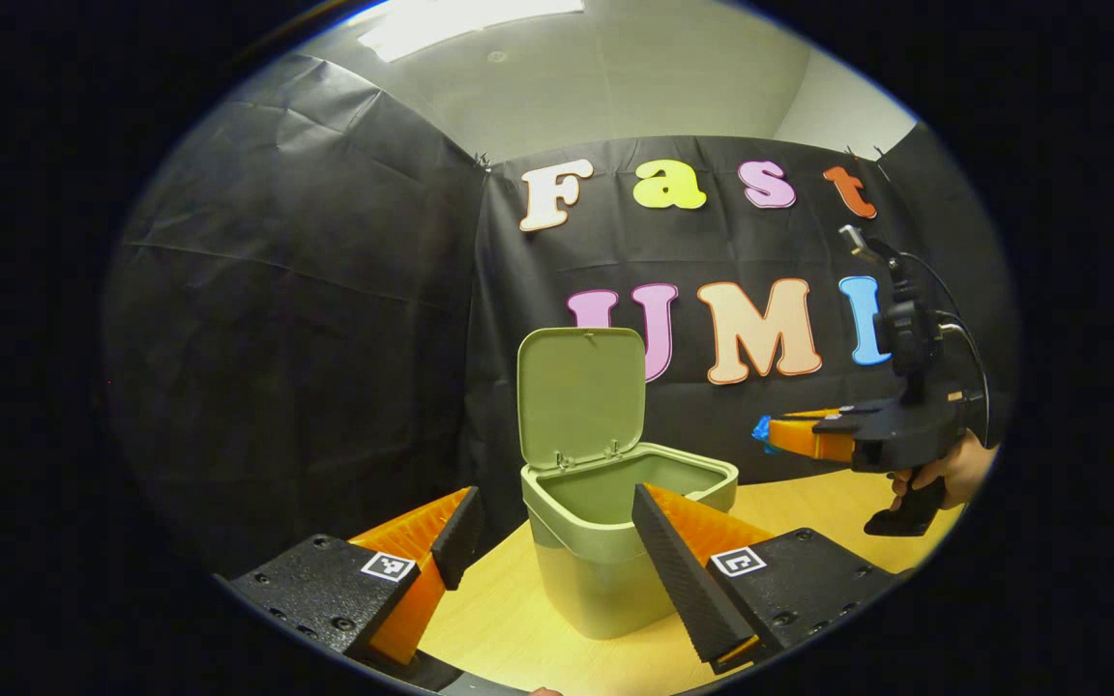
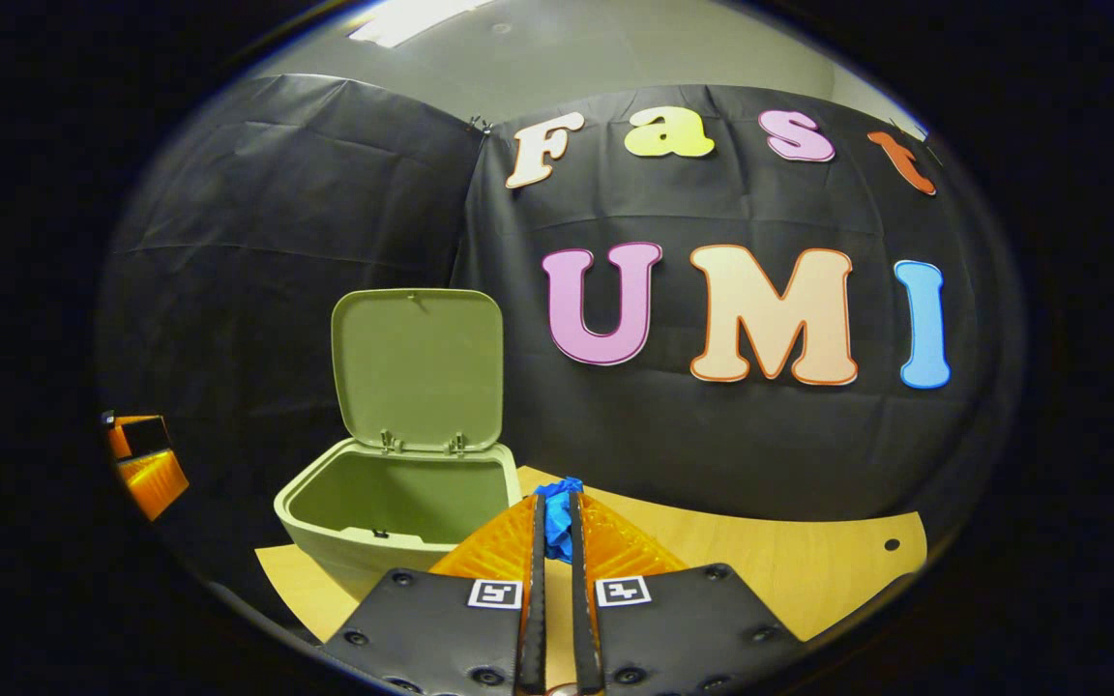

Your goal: Press the lid of the desktop garbage bin to open it, pick up the crumpled paper on the desktop and throw it into the bin, then pick up the pop can on the desktop and drop it into the bin, and finally close the garbage bin lid.

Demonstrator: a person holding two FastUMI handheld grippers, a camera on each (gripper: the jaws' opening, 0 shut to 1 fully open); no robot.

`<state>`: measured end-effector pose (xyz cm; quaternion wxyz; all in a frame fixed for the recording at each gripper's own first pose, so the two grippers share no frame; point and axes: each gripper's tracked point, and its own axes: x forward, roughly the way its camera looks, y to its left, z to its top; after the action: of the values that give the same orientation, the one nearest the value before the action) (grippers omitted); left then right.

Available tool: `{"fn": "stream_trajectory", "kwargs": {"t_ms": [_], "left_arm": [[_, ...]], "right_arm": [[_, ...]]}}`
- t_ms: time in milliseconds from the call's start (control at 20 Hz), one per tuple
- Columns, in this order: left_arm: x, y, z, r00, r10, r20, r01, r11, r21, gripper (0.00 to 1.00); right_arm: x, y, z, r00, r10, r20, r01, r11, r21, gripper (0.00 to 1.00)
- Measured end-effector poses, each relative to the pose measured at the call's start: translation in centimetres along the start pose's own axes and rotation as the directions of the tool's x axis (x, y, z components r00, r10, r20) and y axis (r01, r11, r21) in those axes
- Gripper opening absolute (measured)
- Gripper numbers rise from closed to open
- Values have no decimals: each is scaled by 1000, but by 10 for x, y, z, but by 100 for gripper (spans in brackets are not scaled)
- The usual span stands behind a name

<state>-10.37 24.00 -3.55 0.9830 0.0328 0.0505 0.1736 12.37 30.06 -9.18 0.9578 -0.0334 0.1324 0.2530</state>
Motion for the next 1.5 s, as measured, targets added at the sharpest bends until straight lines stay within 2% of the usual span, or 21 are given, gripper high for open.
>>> {"fn": "stream_trajectory", "kwargs": {"t_ms": [150, 200, 300, 450, 500, 650, 850, 1100, 1200, 1400, 1450, 1500], "left_arm": [[0, 9, -9, 1000, 2, -17, -2, 1000, 4, 99], [2, 11, -11, 1000, 2, -24, -1, 1000, 8, 95], [4, 14, -17, 999, 0, -34, 1, 1000, 17, 95], [10, 15, -22, 999, -11, -46, 12, 1000, 23, 95], [13, 12, -23, 999, -18, -48, 19, 1000, 21, 95], [19, 1, -27, 998, -42, -49, 43, 999, 13, 95], [29, -25, -27, 994, -98, -42, 98, 995, 1, 95], [36, -84, -28, 977, -213, -30, 213, 977, -13, 95], [37, -111, -35, 964, -263, -38, 263, 965, -22, 95], [32, -164, -53, 931, -358, -73, 356, 934, -41, 95], [30, -177, -59, 921, -381, -83, 379, 924, -44, 95], [27, -190, -66, 910, -403, -94, 401, 915, -42, 95]], "right_arm": [[17, 27, 4, 1000, 28, 2, -28, 999, -17, 13], [23, 35, 3, 999, 39, -1, -39, 999, -25, 13], [36, 53, 2, 998, 60, -1, -60, 998, -33, 13], [50, 76, -3, 995, 95, -10, -95, 995, -13, 15], [53, 82, -6, 993, 114, -19, -114, 994, 4, 36], [44, 76, 1, 996, 91, -7, -90, 996, 16, 100], [34, 44, 7, 999, 29, 43, -28, 1000, -11, 98], [-6, -26, 16, 990, -97, 100, 99, 995, -17, 98], [-24, -59, 16, 982, -152, 111, 156, 987, -32, 100], [-63, -123, 7, 961, -256, 99, 259, 966, -15, 98], [-74, -138, 3, 955, -282, 91, 284, 959, -8, 100], [-85, -154, -3, 948, -308, 81, 309, 951, -4, 98]]}}
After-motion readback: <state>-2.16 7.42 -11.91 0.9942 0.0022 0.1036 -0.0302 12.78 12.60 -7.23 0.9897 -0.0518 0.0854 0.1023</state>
